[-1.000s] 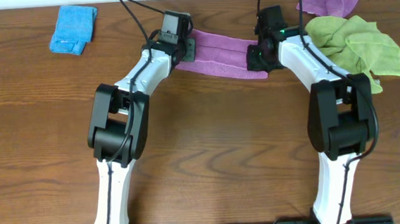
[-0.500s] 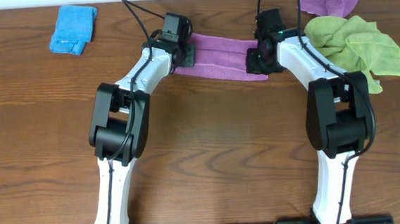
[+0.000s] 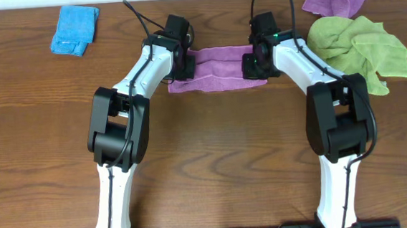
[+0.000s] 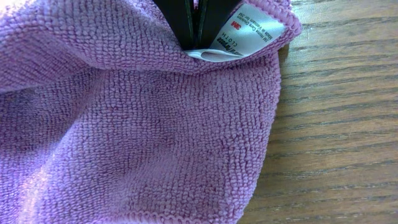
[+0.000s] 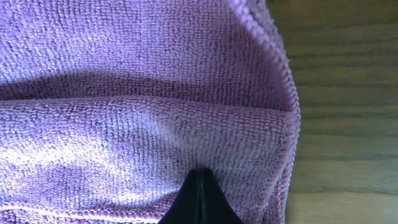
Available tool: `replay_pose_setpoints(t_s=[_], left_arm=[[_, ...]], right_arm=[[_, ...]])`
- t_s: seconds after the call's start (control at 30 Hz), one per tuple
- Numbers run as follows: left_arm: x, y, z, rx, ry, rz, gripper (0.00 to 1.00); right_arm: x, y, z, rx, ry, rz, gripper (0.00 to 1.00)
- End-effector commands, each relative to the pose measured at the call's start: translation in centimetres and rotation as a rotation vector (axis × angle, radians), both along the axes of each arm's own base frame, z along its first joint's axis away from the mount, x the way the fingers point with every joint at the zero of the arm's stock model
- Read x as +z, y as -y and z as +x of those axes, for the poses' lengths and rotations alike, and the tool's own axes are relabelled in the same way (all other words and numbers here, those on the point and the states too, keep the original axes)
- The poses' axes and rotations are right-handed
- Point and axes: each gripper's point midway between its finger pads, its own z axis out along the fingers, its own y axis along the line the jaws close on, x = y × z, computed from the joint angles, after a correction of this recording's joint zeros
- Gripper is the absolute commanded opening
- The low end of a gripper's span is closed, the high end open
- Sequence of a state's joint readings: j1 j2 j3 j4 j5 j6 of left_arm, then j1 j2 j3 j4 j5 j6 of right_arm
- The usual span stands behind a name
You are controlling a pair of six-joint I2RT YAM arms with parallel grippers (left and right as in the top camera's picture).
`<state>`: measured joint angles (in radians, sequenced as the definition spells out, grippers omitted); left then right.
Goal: Fold the cloth
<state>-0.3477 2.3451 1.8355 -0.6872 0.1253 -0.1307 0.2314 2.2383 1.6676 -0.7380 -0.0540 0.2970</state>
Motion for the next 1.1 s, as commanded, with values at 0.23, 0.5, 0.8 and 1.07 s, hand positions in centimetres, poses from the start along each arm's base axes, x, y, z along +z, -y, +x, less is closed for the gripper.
replay_pose_setpoints(t_s=[0.23, 0.5, 0.8, 1.07], left_arm=[[-0.6, -1.9, -1.1, 0.036, -0.041, 0.014, 0.06], [3.0, -2.7, -0.2, 0.055, 0.021, -0.009, 0.06], [9.3, -2.4, 0.2, 0.052, 0.134, -0.054, 0.06], [9.5, -2.7, -1.6, 0.123, -0.017, -0.269, 0.36]], right_arm=[[1.3, 0.8, -0.6, -0.008, -0.027, 0.017, 0.02], [4.8, 1.4, -0.1, 0.012, 0.044, 0.022, 0.02], [8.9, 1.5, -0.9, 0.060, 0.092, 0.023, 0.25], [10.1, 2.6, -3.0, 0.078, 0.014, 0.174, 0.46]])
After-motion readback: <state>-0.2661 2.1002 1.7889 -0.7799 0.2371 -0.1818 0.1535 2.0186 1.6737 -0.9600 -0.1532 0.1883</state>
